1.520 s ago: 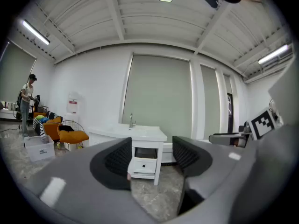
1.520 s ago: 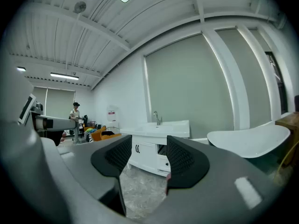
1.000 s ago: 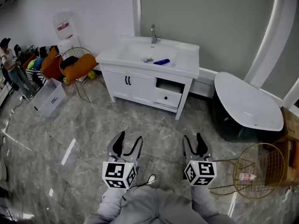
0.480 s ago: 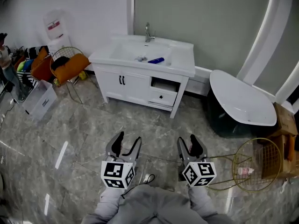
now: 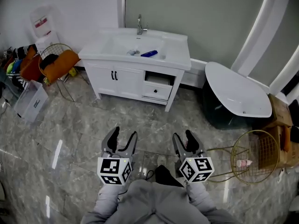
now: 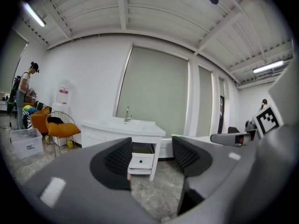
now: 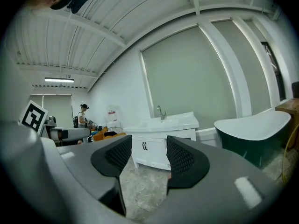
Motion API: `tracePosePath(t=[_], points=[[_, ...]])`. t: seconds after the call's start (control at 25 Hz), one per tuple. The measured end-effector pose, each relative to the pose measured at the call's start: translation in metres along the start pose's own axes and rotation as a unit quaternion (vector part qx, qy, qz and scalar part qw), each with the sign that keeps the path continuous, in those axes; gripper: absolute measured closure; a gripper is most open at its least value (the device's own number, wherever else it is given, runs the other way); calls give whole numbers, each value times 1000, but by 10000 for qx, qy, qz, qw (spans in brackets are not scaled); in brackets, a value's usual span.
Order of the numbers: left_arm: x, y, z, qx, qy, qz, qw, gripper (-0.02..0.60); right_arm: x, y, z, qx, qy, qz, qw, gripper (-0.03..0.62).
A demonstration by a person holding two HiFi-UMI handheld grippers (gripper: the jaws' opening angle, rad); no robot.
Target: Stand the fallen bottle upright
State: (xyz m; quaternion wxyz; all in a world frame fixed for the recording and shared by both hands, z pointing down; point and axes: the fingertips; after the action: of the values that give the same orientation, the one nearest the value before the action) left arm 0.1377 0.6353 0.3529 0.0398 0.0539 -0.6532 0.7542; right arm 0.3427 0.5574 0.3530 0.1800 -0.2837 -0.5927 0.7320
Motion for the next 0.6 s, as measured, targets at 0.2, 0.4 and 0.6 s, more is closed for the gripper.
tracePosePath(t=[0.2, 0.4, 0.6], points=[[21, 3, 35, 56, 152, 5, 9999, 259, -9, 2, 49, 53, 142, 130, 9998, 359], [44, 7, 90, 134, 382, -3, 9992, 259, -27, 5, 115, 200, 367, 198, 9989, 359], [69, 25, 168, 164, 652, -28, 9977, 259, -54, 22, 197, 379, 656, 171, 9970, 359]])
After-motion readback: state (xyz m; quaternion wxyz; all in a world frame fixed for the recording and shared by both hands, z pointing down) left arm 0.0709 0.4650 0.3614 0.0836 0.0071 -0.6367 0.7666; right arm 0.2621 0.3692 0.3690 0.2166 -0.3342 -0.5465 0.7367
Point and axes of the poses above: the fingertips, and each gripper's own axes: z forward along the fingers, x to its left, y out of its top, and after that the axes turned 3 degrees about -y, right-handed
